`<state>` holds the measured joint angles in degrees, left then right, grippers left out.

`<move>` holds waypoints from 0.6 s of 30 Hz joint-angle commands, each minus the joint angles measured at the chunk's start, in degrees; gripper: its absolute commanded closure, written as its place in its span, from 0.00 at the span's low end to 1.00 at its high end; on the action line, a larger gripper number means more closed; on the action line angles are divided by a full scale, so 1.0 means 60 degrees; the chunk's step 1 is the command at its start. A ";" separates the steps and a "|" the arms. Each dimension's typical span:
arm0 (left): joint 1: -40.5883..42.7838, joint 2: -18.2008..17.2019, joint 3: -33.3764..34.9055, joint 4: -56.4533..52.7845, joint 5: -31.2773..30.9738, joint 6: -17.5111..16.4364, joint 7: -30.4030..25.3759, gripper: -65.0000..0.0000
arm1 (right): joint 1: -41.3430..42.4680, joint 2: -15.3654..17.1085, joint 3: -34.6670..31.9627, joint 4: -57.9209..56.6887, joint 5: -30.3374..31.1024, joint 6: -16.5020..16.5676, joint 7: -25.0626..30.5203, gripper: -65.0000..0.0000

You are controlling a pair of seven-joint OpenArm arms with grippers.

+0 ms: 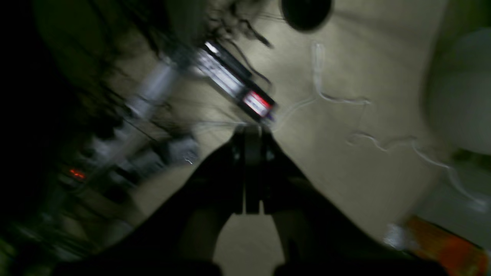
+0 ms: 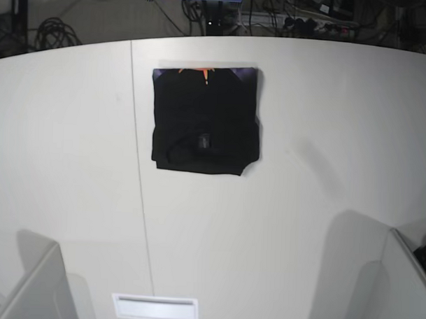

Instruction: Fold the T-shirt properly

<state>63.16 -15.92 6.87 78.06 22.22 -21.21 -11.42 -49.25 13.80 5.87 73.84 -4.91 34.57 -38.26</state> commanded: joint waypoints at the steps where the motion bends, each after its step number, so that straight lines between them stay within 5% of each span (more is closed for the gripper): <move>1: -0.0013 0.0082 -0.0054 -0.0432 -0.0062 -0.0032 -0.0126 1.00 | 0.0143 0.0139 -0.0062 -0.0476 -0.0010 0.0034 0.0098 1.00; 6: -0.1200 0.0698 -0.0098 -0.2996 -0.0194 -0.0018 -0.0126 1.00 | 0.1682 0.0403 -0.0209 -0.3172 -0.0010 0.0034 0.1212 1.00; 9: -0.2108 0.0947 -0.0069 -0.4739 -0.1205 -0.0018 -0.0155 1.00 | 0.2605 0.0432 -0.0385 -0.4827 -0.0039 -0.0010 0.2091 1.00; 14: -0.3676 0.1181 0.0048 -0.7435 -0.2890 -0.0018 -0.0185 1.00 | 0.4070 0.0447 -0.2158 -0.7567 -0.0039 -0.0025 0.3630 1.00; 18: -0.4775 0.1298 0.0034 -0.9062 -0.2934 -0.0018 -0.0199 1.00 | 0.5052 0.0154 -0.3007 -0.9311 -0.0025 -0.0479 0.4846 1.00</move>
<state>32.88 -8.29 7.07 24.25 4.38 -20.93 -12.71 -18.70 14.24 -12.10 18.13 -4.89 31.83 -9.32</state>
